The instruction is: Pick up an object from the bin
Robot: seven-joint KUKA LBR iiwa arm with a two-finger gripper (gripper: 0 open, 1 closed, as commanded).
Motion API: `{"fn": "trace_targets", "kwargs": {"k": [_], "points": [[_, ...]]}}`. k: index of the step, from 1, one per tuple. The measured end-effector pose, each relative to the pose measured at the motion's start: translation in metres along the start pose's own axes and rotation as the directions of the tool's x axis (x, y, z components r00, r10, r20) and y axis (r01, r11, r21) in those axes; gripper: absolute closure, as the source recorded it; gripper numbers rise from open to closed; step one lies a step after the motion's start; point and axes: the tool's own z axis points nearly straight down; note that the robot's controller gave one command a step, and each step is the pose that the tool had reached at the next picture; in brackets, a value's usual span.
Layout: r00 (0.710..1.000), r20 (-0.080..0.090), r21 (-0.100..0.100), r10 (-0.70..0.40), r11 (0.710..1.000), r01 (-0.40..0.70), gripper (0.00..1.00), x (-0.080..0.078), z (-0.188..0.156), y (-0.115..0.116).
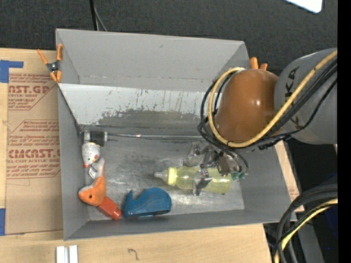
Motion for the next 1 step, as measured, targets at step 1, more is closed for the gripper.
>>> {"fn": "trace_targets", "kwargs": {"k": [1], "points": [[0.999, 0.006, -0.001, 0.036, 0.999, -0.036, 1.0, -0.0064, -0.0451, -0.0088]]}}
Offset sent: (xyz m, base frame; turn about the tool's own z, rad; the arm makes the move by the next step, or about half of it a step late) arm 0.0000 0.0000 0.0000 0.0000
